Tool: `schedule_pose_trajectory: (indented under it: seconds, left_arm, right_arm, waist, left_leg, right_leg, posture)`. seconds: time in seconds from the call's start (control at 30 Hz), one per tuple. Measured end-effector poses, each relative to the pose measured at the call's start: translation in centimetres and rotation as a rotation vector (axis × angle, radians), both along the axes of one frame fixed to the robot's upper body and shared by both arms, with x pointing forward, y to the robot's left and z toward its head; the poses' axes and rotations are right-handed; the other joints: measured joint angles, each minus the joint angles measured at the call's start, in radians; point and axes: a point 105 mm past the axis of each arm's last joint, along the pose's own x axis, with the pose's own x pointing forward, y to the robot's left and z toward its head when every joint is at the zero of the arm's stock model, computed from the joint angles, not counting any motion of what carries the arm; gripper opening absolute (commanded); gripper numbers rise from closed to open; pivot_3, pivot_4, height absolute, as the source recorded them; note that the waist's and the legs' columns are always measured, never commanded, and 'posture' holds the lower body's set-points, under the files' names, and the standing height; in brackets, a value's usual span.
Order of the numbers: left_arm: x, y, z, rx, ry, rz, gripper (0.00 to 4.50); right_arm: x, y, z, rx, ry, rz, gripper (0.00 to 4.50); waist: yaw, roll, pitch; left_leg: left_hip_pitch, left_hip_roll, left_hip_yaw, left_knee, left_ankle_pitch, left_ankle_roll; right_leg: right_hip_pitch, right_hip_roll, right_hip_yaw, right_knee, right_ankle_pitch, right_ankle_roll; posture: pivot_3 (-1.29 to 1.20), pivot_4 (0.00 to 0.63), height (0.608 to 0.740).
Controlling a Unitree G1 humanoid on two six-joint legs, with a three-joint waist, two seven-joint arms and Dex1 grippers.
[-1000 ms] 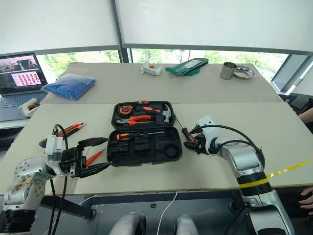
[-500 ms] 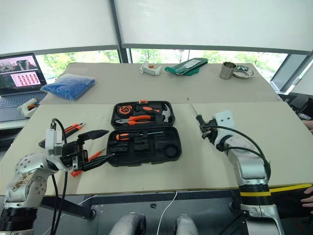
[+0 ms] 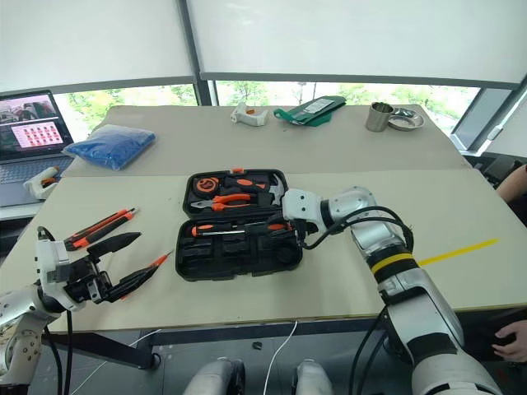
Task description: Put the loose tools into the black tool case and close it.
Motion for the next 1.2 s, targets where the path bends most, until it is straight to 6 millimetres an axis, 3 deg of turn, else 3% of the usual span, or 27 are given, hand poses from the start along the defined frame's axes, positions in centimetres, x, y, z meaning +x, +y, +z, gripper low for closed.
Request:
schedule_pose_trajectory:
  seconds: [0.33,0.7,0.77,0.9,1.1,1.2]
  left_arm:
    - [0.0,-0.3,-0.5,0.019,-0.003,0.001,4.5]
    - [0.0,-0.4,-0.6,0.024,-0.01,0.001,4.5]
    - [0.1,-0.5,-0.6,0.025,-0.017,-0.002,4.5]
    - [0.2,-0.5,-0.7,0.029,-0.016,0.0,4.5]
    - [0.2,-0.4,-1.0,0.035,-0.016,0.006,4.5]
    - [0.1,-0.4,-1.2,0.026,-0.01,0.013,4.5]
  right_arm:
    - [1.3,-0.5,-0.9,-0.082,-0.007,-0.039,0.98]
    - [1.4,-1.2,-1.2,-0.098,-0.018,-0.043,0.98]
    - [1.8,-1.0,-1.0,-0.105,-0.038,-0.051,1.99]
    - [2.4,-1.2,-0.7,-0.103,-0.044,-0.093,3.28]
    - [1.6,-2.6,1.6,0.008,0.018,-0.043,3.28]
    - [1.4,-2.5,2.8,0.121,0.055,-0.031,2.63]
  waist:
    - [-0.012,0.0,0.0]
    - [-0.013,0.0,0.0]
    - [-0.013,0.0,0.0]
    - [-0.013,0.0,0.0]
    - [-0.014,0.0,0.0]
    - [-0.016,0.0,0.0]
  left_leg:
    - [0.0,0.001,0.001,-0.002,0.0,-0.001]
    - [0.0,0.001,0.001,-0.002,0.0,0.0]
    - [0.0,0.001,0.001,-0.002,0.0,-0.001]
    - [0.0,0.001,0.001,-0.002,0.001,-0.001]
    - [0.0,0.001,0.002,-0.003,0.004,0.004]
    - [0.0,0.002,0.002,-0.003,0.003,0.004]
  right_leg:
    - [-0.002,0.001,0.0,0.003,0.003,0.004]
    - [-0.002,0.001,0.0,0.003,0.003,0.005]
    - [-0.002,0.001,0.0,0.003,0.003,0.005]
    - [-0.002,0.001,0.0,0.003,0.003,0.005]
    - [-0.002,0.001,0.0,0.002,0.003,0.005]
    - [-0.002,0.001,0.0,0.002,0.004,0.005]
  posture:
    - [0.0,0.15,0.74]
    - [0.0,0.15,0.74]
    - [0.0,0.15,0.74]
    - [0.0,0.15,0.74]
    - [0.0,0.15,0.74]
    - [0.0,0.15,0.74]
